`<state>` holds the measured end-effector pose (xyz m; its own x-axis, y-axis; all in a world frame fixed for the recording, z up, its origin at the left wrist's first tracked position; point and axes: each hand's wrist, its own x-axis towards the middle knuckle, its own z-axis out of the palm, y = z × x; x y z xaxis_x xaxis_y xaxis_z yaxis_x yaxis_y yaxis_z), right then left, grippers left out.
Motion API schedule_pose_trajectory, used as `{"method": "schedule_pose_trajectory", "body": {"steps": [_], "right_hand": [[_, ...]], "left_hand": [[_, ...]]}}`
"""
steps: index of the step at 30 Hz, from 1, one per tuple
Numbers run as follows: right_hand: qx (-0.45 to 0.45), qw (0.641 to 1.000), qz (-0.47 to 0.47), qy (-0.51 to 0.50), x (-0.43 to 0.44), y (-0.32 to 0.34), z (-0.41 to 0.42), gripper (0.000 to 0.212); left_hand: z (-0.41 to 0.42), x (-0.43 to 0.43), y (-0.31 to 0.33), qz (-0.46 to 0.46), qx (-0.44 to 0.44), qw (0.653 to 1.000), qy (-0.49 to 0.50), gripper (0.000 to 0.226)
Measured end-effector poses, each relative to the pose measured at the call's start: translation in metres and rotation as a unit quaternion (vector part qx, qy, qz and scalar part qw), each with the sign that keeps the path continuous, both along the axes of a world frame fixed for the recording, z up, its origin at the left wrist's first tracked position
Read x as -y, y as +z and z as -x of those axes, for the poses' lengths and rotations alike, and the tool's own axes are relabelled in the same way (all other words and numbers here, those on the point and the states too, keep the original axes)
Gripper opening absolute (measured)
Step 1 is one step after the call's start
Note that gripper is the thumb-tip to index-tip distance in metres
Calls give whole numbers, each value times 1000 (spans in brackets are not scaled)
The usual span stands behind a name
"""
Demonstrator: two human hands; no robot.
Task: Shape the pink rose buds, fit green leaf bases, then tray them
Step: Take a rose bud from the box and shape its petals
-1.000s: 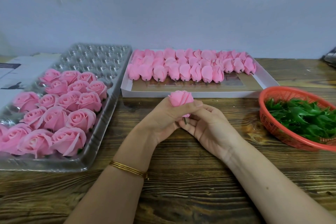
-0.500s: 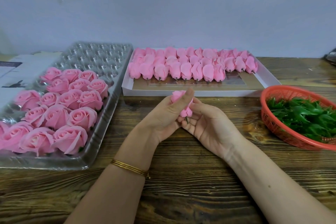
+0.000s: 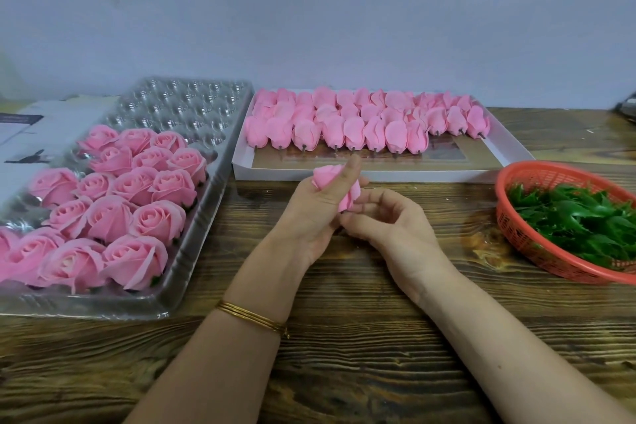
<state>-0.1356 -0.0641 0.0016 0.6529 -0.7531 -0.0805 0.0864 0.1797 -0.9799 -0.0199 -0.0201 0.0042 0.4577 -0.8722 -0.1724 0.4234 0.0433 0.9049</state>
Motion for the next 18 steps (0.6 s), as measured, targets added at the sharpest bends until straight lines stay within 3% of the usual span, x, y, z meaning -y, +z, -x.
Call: {"method": "schedule_pose_trajectory", "body": {"steps": [7, 15, 18], "right_hand": [[-6, 994, 95, -52, -8, -3, -7, 34], [14, 995, 90, -38, -4, -2, -4, 20], [11, 997, 78, -23, -2, -3, -3, 14]], "left_hand": [[7, 3, -1, -1, 24, 1000, 7, 40], [8, -1, 6, 15, 5, 999, -42, 50], [4, -4, 8, 15, 9, 998, -66, 43]]}}
